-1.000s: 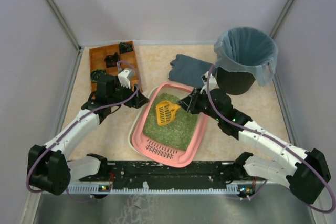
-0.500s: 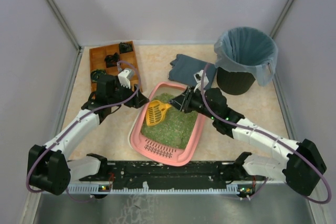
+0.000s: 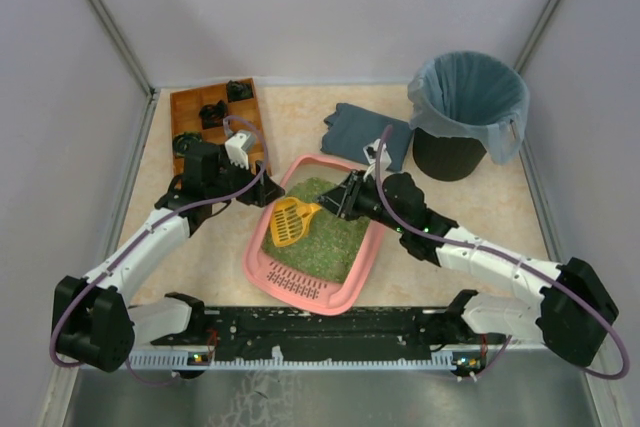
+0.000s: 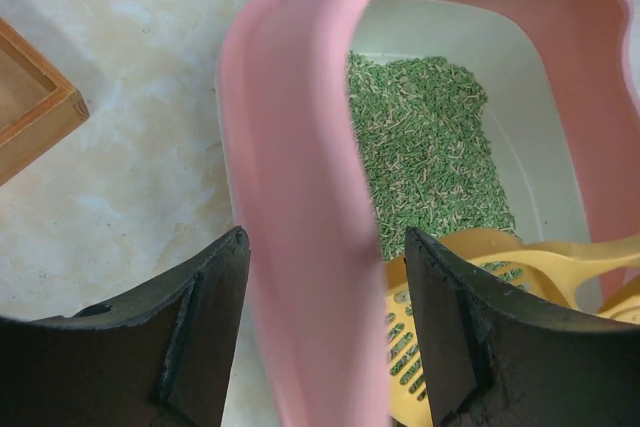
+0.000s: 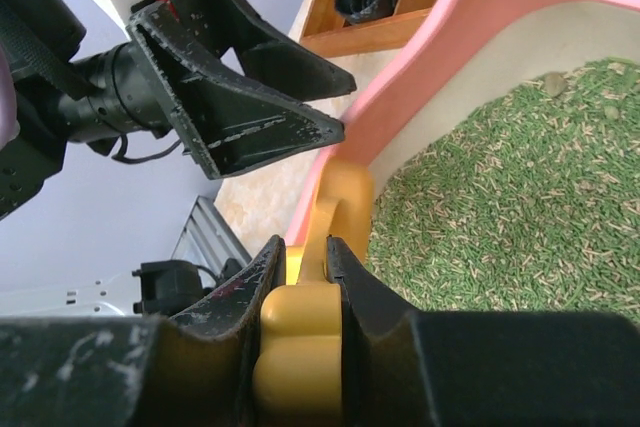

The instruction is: Clean the litter box

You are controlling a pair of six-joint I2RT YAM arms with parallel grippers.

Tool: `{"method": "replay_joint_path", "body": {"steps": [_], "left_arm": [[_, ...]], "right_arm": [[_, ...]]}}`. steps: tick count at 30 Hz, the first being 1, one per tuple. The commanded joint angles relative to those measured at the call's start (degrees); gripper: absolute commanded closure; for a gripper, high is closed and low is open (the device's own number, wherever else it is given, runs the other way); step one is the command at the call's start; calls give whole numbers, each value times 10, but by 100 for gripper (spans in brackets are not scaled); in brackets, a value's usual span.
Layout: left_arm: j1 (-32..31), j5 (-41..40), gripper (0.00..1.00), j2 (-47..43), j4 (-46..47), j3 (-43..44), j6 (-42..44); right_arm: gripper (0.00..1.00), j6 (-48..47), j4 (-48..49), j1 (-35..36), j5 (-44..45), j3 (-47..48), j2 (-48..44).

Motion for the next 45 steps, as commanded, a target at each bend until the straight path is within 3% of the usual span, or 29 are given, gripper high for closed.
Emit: {"method": "replay_joint_path", "body": {"steps": [1, 9, 19, 28, 35, 45], "left_arm": [[-1, 29, 31, -1, 11, 8, -2], [-1, 35, 30, -2, 18, 6, -3], [-1, 25, 30, 1, 11, 8, -3], [-1, 22, 30, 1, 9, 8, -2], [-2, 22, 30, 2, 9, 8, -2], [-1, 14, 26, -5, 9, 8, 2]], "right_arm": [[100, 37, 48, 10, 55, -19, -44], [100, 42, -15, 10, 119, -46, -115], [100, -3, -193, 10, 164, 2, -117], [100, -5, -228, 19, 168, 29, -46], [100, 15, -165, 45, 136, 26, 23], [77, -17, -238, 50, 217, 56, -29]]}}
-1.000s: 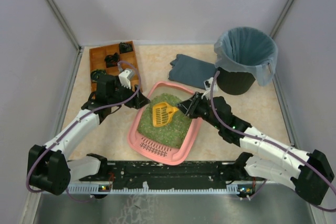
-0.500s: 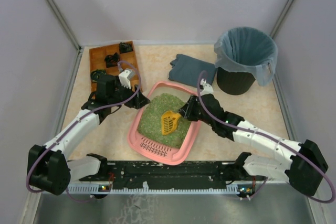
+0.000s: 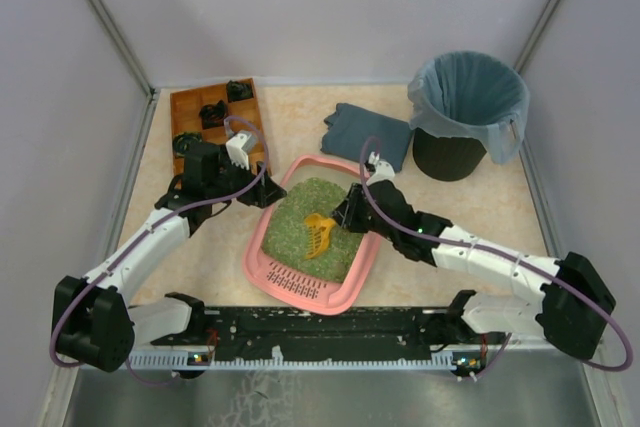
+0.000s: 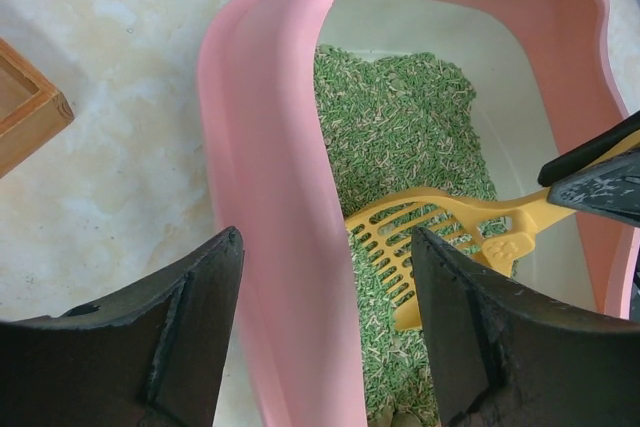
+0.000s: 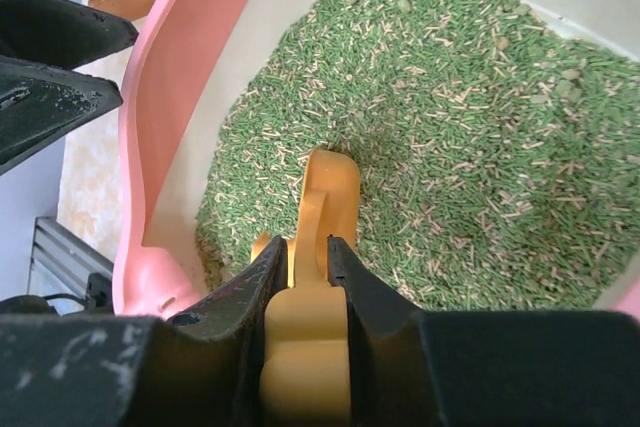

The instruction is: Clean the litter box

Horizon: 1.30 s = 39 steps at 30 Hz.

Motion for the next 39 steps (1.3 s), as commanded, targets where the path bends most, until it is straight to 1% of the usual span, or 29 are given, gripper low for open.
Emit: {"method": "replay_joint_path", "body": {"steps": [1, 3, 7, 11, 17, 20, 22, 24, 26, 30, 32, 35, 39], "left_arm": [[-1, -5, 25, -7, 8, 8, 1], [-1, -7, 23, -10, 7, 8, 2], [-1, -17, 19, -21, 9, 5, 2], [-1, -23, 18, -27, 12, 1, 1], [-1, -33, 17, -37, 11, 0, 2], [-1, -52, 16, -53, 9, -1, 2], [-1, -74, 14, -70, 5, -4, 0], [-1, -105, 13, -91, -1, -9, -5], [-1, -137, 12, -115, -10, -14, -10], [-1, -197, 9, -170, -34, -21, -10], [-1, -222, 7, -190, -52, -22, -10], [-1, -248, 5, -216, -73, -24, -11], [-1, -267, 5, -253, -91, -36, -18]], "right_arm": [[72, -33, -49, 8, 53, 41, -55], [65, -45, -63, 8, 63, 47, -72], [59, -68, -86, 8, 80, 58, -106], [57, -85, -112, 8, 93, 71, -135], [56, -120, -165, 7, 142, 89, -167], [55, -154, -195, 7, 163, 102, -174], [51, -175, -219, 1, 164, 114, -174], [49, -183, -242, -13, 162, 126, -178], [47, -185, -246, -34, 151, 124, -201], [42, -177, -235, -128, 63, 103, -257], [41, -173, -233, -162, 41, 93, -283], [37, -179, -232, -169, 51, 82, -318], [28, -201, -225, -169, 56, 51, -371]]}}
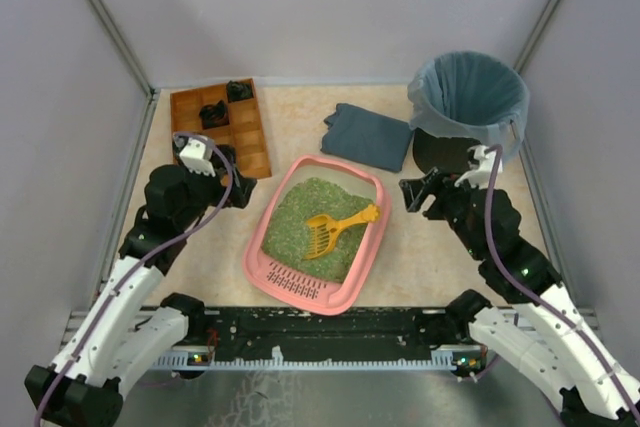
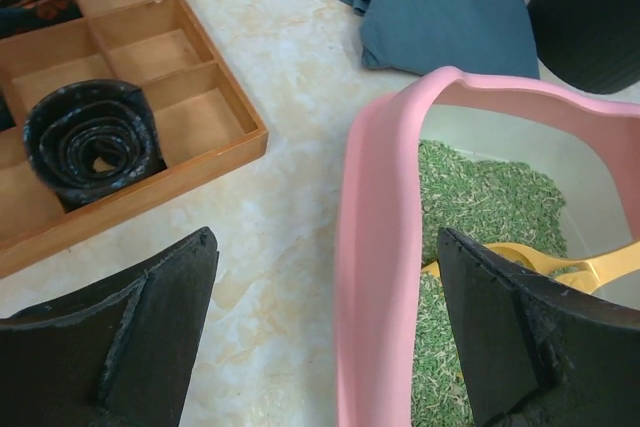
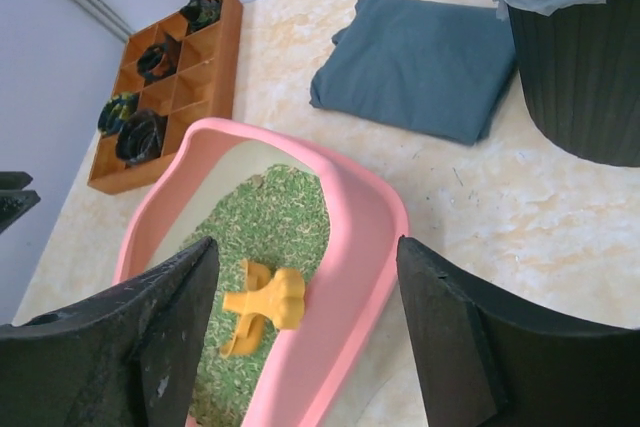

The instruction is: Clean the litter box

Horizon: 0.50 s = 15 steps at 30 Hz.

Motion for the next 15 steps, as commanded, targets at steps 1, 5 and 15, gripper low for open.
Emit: {"method": "replay_joint_path", "body": {"steps": [1, 5, 15], "left_arm": [[-1, -46, 5, -41, -31, -21, -12], [-1, -54, 4, -85, -28, -43, -9], [-1, -123, 1, -96, -28, -42, 12]], "right_arm": [[27, -27, 17, -2, -4, -34, -53], [25, -29, 7, -2, 27, -62, -107], [24, -36, 17, -2, 62, -111, -160]]}}
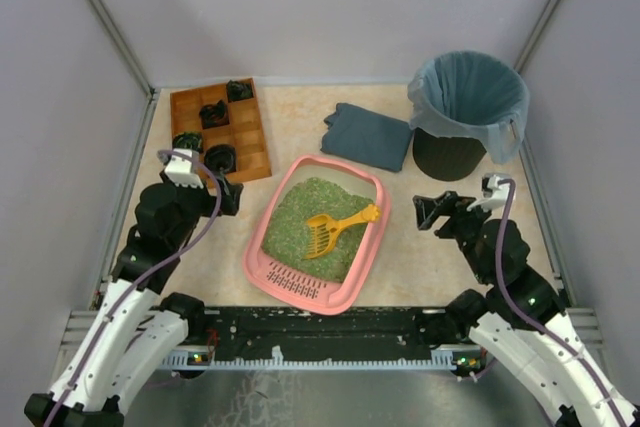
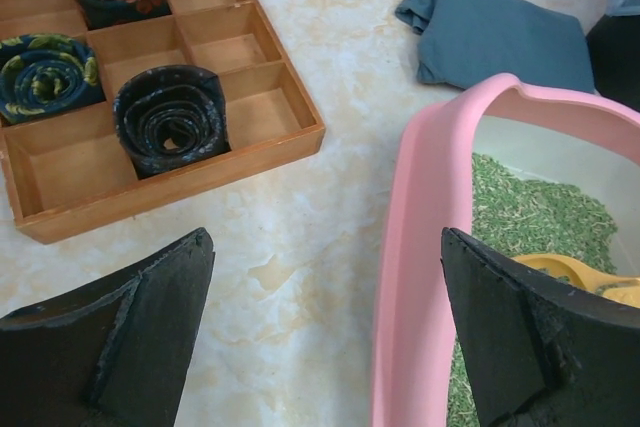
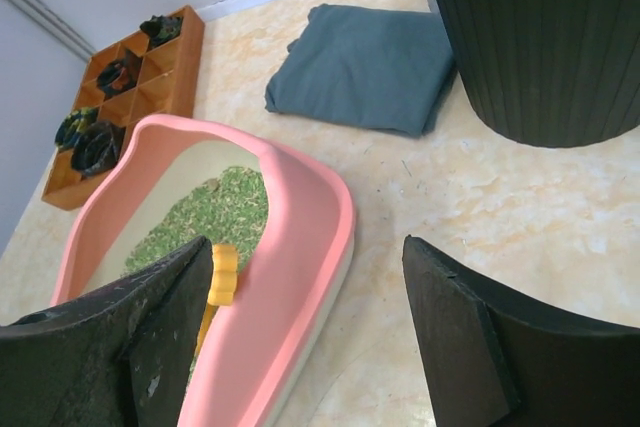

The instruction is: Clean the litter box

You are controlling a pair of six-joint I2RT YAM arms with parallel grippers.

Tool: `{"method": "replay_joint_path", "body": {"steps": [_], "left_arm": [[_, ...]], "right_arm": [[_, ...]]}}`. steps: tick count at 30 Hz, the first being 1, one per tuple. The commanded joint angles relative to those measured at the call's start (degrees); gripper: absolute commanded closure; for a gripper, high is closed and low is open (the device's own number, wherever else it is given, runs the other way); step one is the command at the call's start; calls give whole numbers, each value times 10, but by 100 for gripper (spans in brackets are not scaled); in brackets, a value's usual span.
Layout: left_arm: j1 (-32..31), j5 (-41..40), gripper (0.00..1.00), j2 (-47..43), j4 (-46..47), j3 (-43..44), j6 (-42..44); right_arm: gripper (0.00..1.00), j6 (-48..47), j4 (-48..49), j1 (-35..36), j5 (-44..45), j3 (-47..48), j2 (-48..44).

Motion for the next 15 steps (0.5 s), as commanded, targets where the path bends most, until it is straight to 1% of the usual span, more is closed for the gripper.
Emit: {"method": "replay_joint_path", "body": {"steps": [1, 8, 15], "left_arm": [[-1, -42, 0, 7, 5, 1, 17], [-1, -56, 0, 23, 17, 1, 23], [-1, -57, 0, 24, 15, 3, 25]], "right_arm": [[24, -16, 29, -2, 15, -14, -10], [23, -33, 29, -2, 15, -26, -8], [23, -43, 25, -2, 18, -27, 21]]}}
